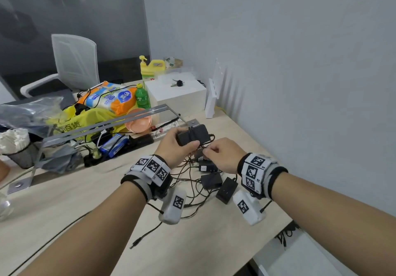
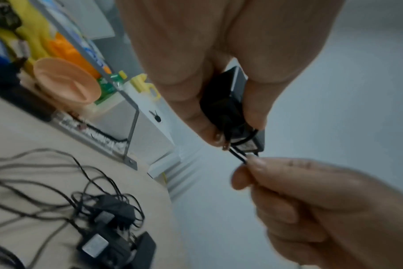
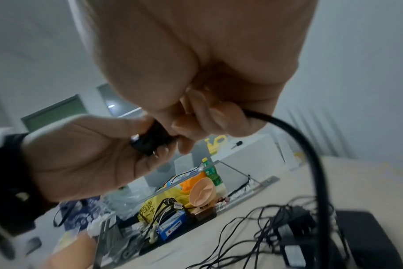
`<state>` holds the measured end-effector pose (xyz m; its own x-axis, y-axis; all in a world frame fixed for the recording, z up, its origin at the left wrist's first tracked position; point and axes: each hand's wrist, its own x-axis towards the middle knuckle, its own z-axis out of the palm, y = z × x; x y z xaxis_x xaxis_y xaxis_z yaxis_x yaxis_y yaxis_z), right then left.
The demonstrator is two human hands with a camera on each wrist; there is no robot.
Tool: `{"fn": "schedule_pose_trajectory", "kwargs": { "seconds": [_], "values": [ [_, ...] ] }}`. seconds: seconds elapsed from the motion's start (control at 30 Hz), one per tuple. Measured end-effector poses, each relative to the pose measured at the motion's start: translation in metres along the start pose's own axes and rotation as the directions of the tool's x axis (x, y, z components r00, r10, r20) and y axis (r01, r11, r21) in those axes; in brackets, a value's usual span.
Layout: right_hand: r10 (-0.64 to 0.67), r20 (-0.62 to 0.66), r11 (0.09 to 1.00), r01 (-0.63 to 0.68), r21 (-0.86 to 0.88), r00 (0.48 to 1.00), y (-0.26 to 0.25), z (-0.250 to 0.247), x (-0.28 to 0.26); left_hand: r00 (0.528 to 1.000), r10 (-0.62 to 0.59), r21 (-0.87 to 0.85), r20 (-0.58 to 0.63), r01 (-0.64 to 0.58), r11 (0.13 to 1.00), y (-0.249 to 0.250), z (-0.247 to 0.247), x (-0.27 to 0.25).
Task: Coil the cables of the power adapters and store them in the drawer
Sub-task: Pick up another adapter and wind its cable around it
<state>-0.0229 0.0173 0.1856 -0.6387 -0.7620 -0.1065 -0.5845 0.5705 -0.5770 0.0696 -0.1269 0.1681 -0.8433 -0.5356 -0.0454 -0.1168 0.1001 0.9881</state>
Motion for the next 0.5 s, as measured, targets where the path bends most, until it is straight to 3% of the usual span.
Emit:
{"fn": "schedule_pose_trajectory", "kwargs": {
  "seconds": [0.07, 0.13, 0.23, 0.33, 0.4, 0.5],
  "values": [
    [-0.037, 0.036, 0.992, 0.041, -0.116, 0.999, -0.005, -0.009, -0.001, 0.999, 0.027, 0.278, -0.036, -0.016, 0.961, 0.0, -0.006, 0.002],
    [-0.075, 0.045, 0.976, 0.082, -0.2, 0.996, -0.012, -0.021, 0.0, 0.999, 0.042, 0.487, 0.01, -0.041, 0.873, 0.0, -0.011, 0.003],
    [-0.146, 0.007, 0.965, 0.144, -0.221, 0.989, -0.019, -0.04, 0.009, 0.987, 0.027, 0.616, 0.159, -0.121, 0.779, -0.003, -0.015, 0.006],
    [-0.188, -0.031, 0.973, 0.182, -0.141, 0.982, -0.014, -0.05, 0.023, 0.944, 0.053, 0.604, 0.325, -0.25, 0.757, -0.004, -0.018, 0.008],
    [-0.17, -0.094, 0.985, 0.165, -0.057, 0.981, -0.006, -0.05, 0.032, 0.914, 0.096, 0.515, 0.393, -0.306, 0.801, -0.003, -0.019, 0.008],
    [-0.109, -0.17, 0.983, 0.131, 0.125, 0.979, 0.001, -0.046, 0.036, 0.909, 0.063, 0.223, 0.412, -0.168, 0.96, -0.002, -0.019, 0.007]
  ]
}}
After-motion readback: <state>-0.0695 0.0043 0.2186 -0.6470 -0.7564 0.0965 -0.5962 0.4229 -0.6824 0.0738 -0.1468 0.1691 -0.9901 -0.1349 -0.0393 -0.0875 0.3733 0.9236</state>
